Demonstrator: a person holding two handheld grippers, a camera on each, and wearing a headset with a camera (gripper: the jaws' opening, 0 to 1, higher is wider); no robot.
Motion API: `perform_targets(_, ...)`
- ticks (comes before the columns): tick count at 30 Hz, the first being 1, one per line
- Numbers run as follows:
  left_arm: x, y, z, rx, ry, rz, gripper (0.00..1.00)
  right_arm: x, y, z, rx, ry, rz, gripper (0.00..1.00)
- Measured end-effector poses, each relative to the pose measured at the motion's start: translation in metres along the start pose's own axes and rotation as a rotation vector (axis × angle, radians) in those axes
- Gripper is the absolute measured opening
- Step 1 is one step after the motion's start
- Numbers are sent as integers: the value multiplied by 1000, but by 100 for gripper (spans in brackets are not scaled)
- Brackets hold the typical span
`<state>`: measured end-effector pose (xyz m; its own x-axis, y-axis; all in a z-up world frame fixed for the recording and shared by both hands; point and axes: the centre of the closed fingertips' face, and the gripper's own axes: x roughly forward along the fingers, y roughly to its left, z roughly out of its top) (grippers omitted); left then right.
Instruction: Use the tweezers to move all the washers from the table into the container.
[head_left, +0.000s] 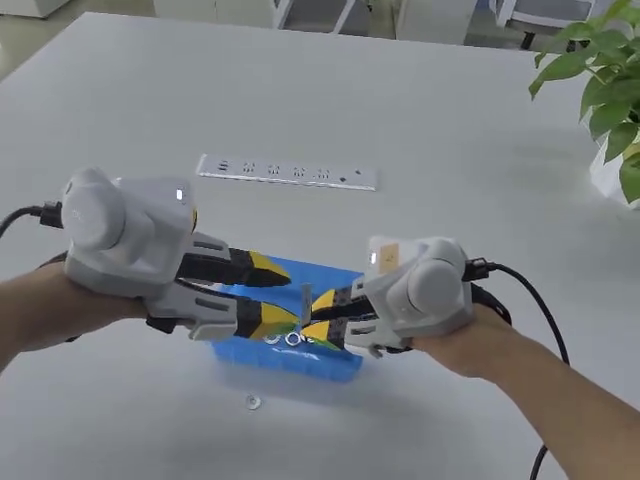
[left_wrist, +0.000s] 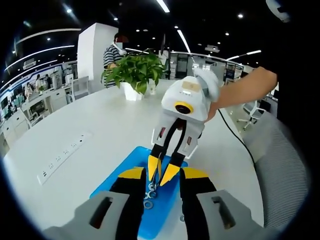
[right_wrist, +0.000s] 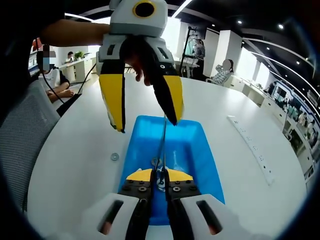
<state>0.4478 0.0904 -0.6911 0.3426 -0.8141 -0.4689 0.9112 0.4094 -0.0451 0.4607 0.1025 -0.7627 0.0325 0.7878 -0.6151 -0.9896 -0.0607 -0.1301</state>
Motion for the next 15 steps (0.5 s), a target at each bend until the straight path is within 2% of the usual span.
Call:
perform_targets(6,8,3,2,26,8,-18,24,0,1,0,-4,-1,3,10)
perform_targets(10,12,1,6,47,-3,-41,17,0,1,-1,-6,-1,6,10)
perform_targets(15,15,-1,8,76,4,-60,9,-1,1,-1,-9,1,7,10)
